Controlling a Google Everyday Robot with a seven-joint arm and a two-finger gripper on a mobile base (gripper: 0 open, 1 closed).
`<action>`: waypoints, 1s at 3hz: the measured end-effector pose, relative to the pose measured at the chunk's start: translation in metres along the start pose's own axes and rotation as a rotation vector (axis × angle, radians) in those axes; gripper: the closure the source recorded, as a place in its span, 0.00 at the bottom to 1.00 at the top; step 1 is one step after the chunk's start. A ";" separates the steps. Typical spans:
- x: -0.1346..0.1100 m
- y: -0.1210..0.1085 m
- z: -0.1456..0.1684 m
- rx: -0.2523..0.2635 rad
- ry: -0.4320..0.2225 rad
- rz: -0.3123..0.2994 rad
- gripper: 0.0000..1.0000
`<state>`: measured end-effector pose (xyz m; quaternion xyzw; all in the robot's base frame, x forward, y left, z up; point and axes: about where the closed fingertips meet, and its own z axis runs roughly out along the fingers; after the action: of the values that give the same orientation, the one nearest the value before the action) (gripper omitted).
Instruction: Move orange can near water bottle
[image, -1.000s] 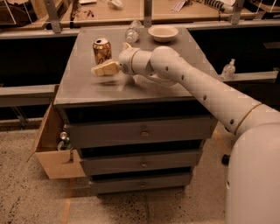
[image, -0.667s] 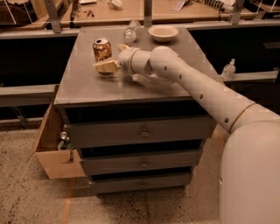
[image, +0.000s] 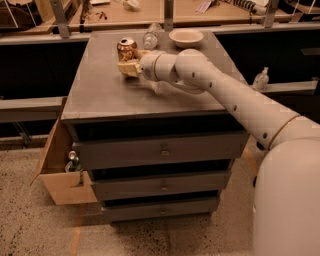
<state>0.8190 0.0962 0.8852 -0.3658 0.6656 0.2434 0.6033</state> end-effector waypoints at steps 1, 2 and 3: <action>-0.013 -0.029 -0.033 0.098 0.023 -0.027 0.93; -0.019 -0.056 -0.058 0.185 0.054 -0.052 1.00; -0.015 -0.085 -0.068 0.249 0.078 -0.070 1.00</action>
Offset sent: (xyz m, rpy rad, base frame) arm 0.0181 -0.1365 0.0500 -0.1388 -0.0640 -0.3120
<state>0.8432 -0.0053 0.9204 -0.3204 0.7005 0.1232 0.6256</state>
